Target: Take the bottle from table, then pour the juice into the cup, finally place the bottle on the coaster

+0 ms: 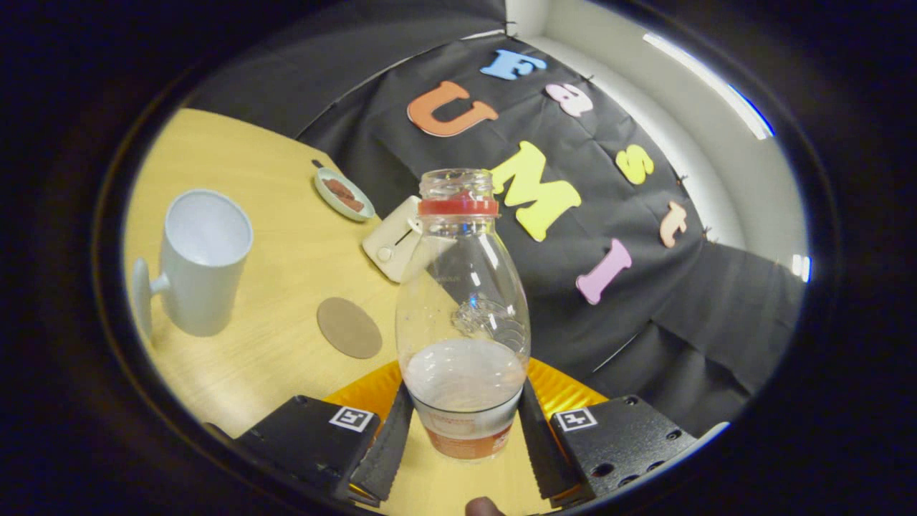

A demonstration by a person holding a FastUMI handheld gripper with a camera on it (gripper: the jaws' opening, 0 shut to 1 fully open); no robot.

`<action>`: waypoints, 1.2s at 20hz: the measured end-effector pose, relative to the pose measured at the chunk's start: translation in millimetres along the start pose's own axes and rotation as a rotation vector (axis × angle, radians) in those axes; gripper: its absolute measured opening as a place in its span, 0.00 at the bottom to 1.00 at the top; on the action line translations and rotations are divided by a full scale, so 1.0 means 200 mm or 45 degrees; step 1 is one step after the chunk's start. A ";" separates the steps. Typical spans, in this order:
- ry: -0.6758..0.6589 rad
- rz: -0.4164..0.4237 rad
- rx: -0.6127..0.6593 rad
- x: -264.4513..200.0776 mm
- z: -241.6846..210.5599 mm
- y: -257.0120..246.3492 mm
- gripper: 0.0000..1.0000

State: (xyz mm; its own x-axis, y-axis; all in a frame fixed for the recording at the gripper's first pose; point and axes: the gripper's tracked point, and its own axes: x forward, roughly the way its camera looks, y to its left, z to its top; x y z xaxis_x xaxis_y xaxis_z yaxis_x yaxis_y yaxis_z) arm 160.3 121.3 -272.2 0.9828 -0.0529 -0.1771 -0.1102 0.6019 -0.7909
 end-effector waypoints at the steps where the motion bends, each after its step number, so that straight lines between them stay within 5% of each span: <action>1: -0.019 -0.013 -0.068 -0.01 0.02 0.01 0.77; 13: -0.102 -0.070 -0.611 -0.04 0.13 0.13 0.77; 24: -0.136 -0.096 -0.855 -0.10 0.20 0.16 0.77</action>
State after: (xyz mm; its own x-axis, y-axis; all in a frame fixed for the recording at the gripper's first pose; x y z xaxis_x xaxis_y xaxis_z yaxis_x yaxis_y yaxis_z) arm 143.9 174.3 -270.3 0.9968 0.0244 -0.0760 -0.0754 -0.0267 -0.9968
